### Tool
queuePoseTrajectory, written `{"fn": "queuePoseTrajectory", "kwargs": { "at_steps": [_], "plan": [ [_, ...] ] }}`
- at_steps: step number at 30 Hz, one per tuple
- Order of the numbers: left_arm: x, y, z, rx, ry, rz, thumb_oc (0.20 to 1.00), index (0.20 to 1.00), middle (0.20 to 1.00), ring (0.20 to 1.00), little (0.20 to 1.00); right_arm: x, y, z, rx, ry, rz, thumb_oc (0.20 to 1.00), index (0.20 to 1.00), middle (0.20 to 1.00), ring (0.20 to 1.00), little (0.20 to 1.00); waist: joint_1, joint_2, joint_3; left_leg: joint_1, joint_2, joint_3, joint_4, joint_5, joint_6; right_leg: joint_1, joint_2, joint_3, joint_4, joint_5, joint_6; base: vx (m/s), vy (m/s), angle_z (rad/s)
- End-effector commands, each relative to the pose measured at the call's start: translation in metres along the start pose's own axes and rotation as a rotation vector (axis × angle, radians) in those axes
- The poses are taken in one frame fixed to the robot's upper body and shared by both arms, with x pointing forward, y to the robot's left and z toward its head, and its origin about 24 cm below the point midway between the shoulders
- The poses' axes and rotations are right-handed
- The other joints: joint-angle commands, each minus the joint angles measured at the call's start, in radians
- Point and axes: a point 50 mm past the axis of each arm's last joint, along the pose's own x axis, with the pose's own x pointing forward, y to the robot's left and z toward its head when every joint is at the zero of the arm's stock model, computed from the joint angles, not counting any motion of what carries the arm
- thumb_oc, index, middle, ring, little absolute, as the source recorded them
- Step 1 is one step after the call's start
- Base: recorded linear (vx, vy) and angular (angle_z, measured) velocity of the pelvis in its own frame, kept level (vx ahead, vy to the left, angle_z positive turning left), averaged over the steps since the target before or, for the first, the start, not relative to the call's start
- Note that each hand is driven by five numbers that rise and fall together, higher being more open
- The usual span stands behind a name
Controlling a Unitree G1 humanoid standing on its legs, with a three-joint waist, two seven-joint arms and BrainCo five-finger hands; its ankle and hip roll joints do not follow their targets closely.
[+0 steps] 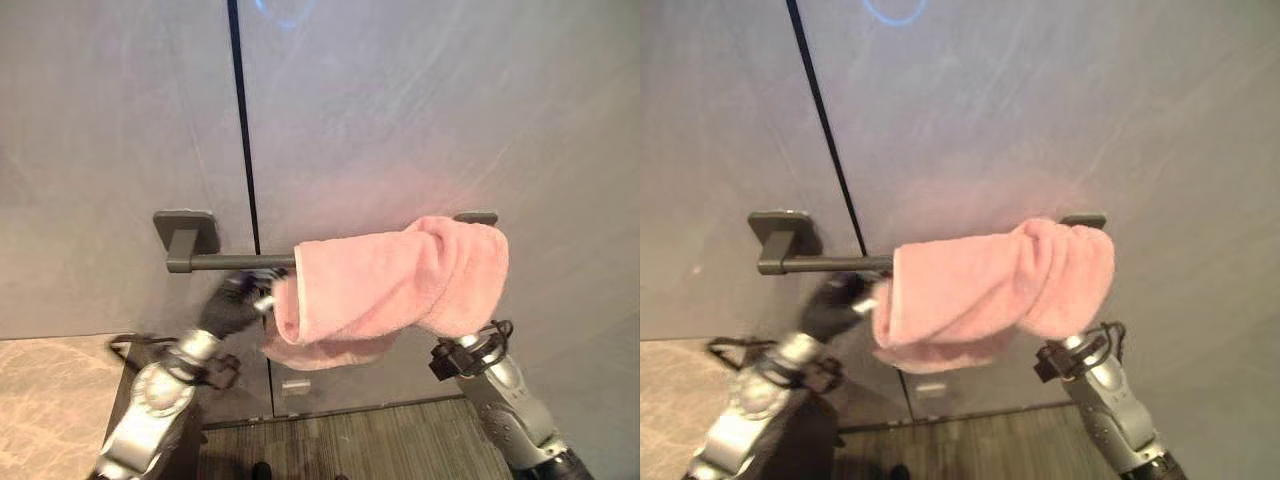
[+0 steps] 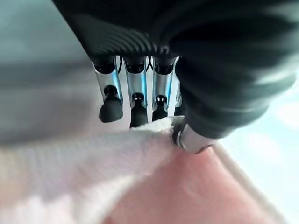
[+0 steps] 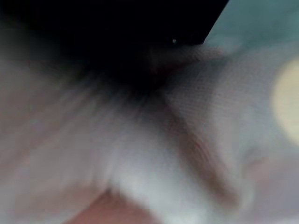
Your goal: Put brush and paste in cup on sink, flatten towel.
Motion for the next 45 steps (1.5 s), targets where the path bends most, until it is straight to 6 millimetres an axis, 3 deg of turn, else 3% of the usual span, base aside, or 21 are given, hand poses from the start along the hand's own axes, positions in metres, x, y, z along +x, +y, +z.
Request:
{"fn": "queuePoseTrajectory", "kwargs": {
  "at_steps": [1, 2, 5, 7, 10, 17, 19, 26, 38, 45],
  "plan": [
    [-0.004, 0.016, -0.014, 0.0, 0.05, 0.044, 0.2, 0.2, 0.2, 0.2, 0.2, 0.022, 0.01, 0.038, -0.05, -0.233, 0.114, 0.2, 0.2, 0.2, 0.2, 0.2, 0.024, -0.027, -0.015, 0.081, 0.006, -0.006, 0.011, -0.068, -0.019, -0.037, -0.089, -0.008, 0.004, 0.096, 0.09, 0.0, 0.0, 0.0],
    [-0.005, 0.016, -0.014, 0.0, 0.051, 0.044, 0.2, 0.2, 0.2, 0.2, 0.2, 0.023, 0.01, 0.038, -0.05, -0.233, 0.114, 0.2, 0.2, 0.2, 0.2, 0.2, 0.024, -0.027, -0.016, 0.081, 0.006, -0.007, 0.011, -0.068, -0.019, -0.037, -0.089, -0.008, 0.004, 0.096, 0.09, 0.0, 0.0, 0.0],
    [-0.02, 0.016, -0.043, 0.017, 0.219, 0.03, 0.2, 0.2, 0.2, 0.2, 0.2, 0.022, -0.001, 0.009, -0.045, -0.097, 0.053, 0.2, 0.2, 0.2, 0.2, 0.2, 0.036, -0.026, -0.006, 0.073, 0.003, -0.011, 0.011, -0.064, -0.017, -0.039, -0.094, -0.016, 0.003, 0.099, 0.089, -0.02, 0.013, 0.05],
    [-0.044, 0.014, -0.086, 0.019, 0.441, 0.058, 0.2, 0.2, 0.2, 0.2, 0.2, 0.02, -0.006, -0.029, -0.017, 0.063, 0.009, 0.2, 0.2, 0.2, 0.2, 0.2, 0.049, -0.026, 0.001, 0.067, -0.001, -0.02, 0.011, -0.059, -0.017, -0.041, -0.098, -0.027, 0.004, 0.102, 0.089, -0.03, 0.009, 0.05],
    [-0.048, 0.016, -0.098, 0.085, 0.498, 0.038, 0.2, 0.2, 0.2, 0.2, 0.2, 0.027, -0.002, -0.039, -0.019, 0.096, 0.025, 0.2, 0.2, 0.2, 0.2, 0.2, 0.061, -0.026, 0.007, 0.062, -0.002, -0.03, 0.011, -0.057, -0.016, -0.039, -0.1, -0.035, 0.005, 0.102, 0.09, -0.01, 0.002, 0.04],
    [-0.03, 0.017, -0.065, 0.087, 0.341, 0.01, 0.2, 0.2, 0.2, 0.2, 0.2, 0.037, 0.014, -0.004, -0.013, -0.069, 0.12, 0.2, 0.2, 0.2, 0.2, 0.2, 0.071, -0.031, 0.009, 0.054, -0.003, -0.04, 0.011, -0.055, -0.015, -0.039, -0.102, -0.047, 0.005, 0.101, 0.09, 0.0, 0.003, 0.12],
    [-0.02, 0.016, -0.043, 0.062, 0.224, 0.015, 0.2, 0.2, 0.2, 0.2, 0.2, 0.037, 0.025, 0.019, -0.01, -0.179, 0.176, 0.2, 0.2, 0.2, 0.2, 0.2, 0.07, -0.035, 0.011, 0.051, -0.003, -0.043, 0.011, -0.054, -0.016, -0.041, -0.101, -0.051, 0.006, 0.1, 0.089, 0.0, -0.003, 0.08],
    [-0.015, 0.017, -0.015, 0.036, 0.095, 0.046, 0.2, 0.2, 0.2, 0.2, 0.2, 0.031, 0.04, 0.043, -0.028, -0.275, 0.253, 0.2, 0.2, 0.2, 0.2, 0.2, 0.068, -0.04, 0.016, 0.041, 0.001, -0.05, 0.011, -0.052, -0.019, -0.047, -0.101, -0.057, 0.007, 0.101, 0.087, 0.0, -0.001, 0.01],
    [-0.038, 0.034, -0.018, 0.071, 0.175, 0.166, 0.2, 0.2, 0.2, 0.2, 0.2, 0.04, 0.053, 0.032, 0.009, -0.219, 0.31, 0.2, 0.2, 0.2, 0.2, 0.2, 0.108, -0.03, 0.037, 0.026, 0.003, -0.065, 0.011, -0.044, -0.02, -0.05, -0.102, -0.071, 0.001, 0.1, 0.087, 0.0, 0.0, 0.01],
    [-0.053, 0.043, -0.023, 0.124, 0.245, 0.224, 0.2, 0.2, 0.2, 0.2, 0.2, 0.046, 0.065, 0.041, -0.048, -0.256, 0.375, 0.2, 0.2, 0.2, 0.2, 0.2, 0.128, -0.027, 0.045, 0.021, 0.003, -0.067, 0.011, -0.042, -0.019, -0.052, -0.102, -0.08, 0.002, 0.1, 0.087, -0.01, -0.001, 0.06]
  ]
}}
